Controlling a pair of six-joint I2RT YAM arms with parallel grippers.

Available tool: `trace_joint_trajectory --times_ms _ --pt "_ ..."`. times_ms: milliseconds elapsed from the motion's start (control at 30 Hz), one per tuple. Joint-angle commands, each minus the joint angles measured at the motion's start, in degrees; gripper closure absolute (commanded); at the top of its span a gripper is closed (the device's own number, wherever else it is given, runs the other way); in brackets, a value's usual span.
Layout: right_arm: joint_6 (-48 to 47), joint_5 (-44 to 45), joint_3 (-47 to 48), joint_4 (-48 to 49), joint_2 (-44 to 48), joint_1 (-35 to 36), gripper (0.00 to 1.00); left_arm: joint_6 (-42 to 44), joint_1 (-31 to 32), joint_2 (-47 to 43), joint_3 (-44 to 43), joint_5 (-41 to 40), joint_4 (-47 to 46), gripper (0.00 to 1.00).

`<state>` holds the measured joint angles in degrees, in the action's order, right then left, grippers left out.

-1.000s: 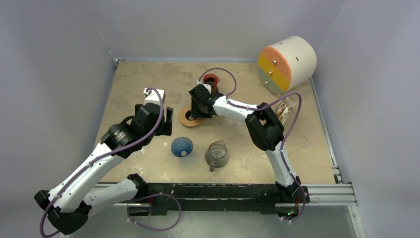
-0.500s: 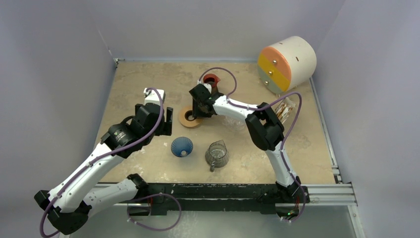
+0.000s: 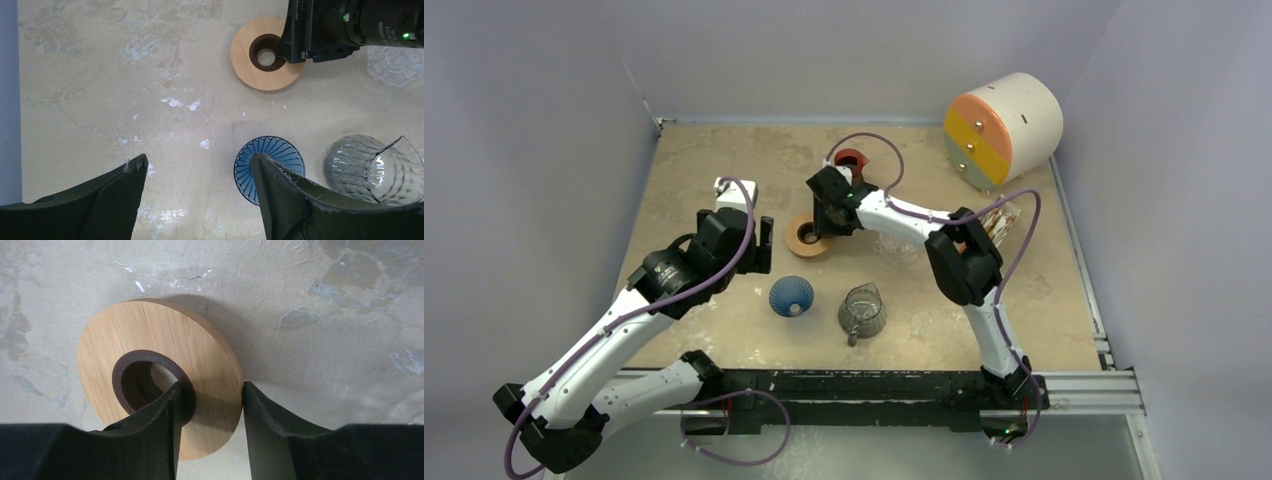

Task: Place the coffee filter in the dripper
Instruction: Pick up the dripper holder from the center of the board, then place the dripper holder onto the coffee server.

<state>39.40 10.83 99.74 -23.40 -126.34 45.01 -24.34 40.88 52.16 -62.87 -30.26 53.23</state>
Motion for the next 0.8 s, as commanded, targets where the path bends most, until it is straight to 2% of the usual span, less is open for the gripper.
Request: trace_joint_trajectory --times_ms 0,367,767 --pt "-0.9 -0.11 1.96 -0.79 8.28 0.38 1.0 1.05 -0.34 0.0 0.51 -0.15 -1.55 0.25" --pt "-3.7 0.24 -6.2 -1.38 21.38 0.39 1.0 0.88 -0.32 0.46 0.56 -0.99 -1.17 0.25" --pt "-7.5 -0.48 -17.1 -6.44 37.67 0.34 1.0 1.29 -0.32 1.35 0.47 -1.0 -1.15 0.25"
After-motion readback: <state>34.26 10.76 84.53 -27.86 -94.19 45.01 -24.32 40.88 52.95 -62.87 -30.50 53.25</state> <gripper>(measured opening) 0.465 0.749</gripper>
